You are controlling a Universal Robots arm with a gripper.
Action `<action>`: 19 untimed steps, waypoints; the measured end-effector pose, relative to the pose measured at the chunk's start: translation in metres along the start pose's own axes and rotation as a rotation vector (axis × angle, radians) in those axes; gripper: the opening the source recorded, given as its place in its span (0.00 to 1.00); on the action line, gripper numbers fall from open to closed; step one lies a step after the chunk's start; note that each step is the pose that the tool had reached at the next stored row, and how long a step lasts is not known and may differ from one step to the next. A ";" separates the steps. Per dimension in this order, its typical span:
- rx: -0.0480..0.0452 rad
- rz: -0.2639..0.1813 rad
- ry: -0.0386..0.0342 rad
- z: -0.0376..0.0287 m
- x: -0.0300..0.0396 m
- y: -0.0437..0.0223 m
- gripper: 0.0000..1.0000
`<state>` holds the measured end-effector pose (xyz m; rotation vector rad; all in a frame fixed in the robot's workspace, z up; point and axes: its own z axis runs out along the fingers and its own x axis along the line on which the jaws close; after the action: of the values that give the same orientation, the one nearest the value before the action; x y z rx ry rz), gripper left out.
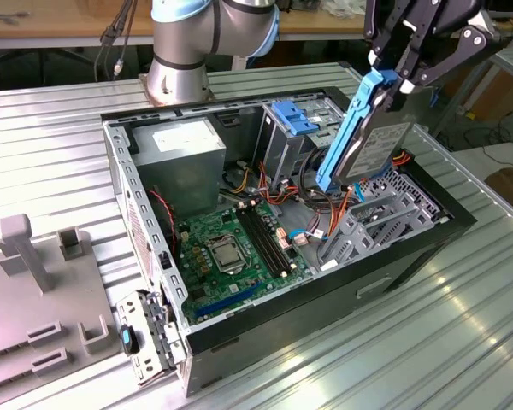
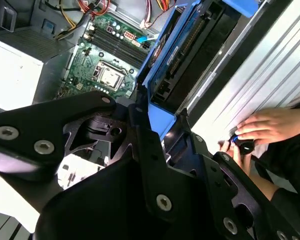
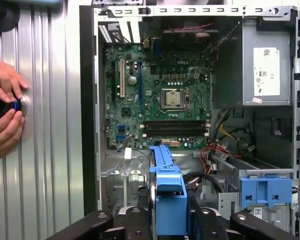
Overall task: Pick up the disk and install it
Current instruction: 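Insert the disk into the insertion slot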
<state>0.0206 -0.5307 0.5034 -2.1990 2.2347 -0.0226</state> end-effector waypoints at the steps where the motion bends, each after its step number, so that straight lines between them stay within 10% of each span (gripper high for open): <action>1: 0.0001 0.000 0.0010 0.0005 0.0009 -0.0012 0.37; 9: 0.0001 0.001 0.0026 0.0070 0.0037 -0.0246 0.37; 19: 0.0000 0.008 0.0044 0.0133 0.0122 -0.0299 0.37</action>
<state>0.0505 -0.5434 0.4906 -2.1918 2.2459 -0.0274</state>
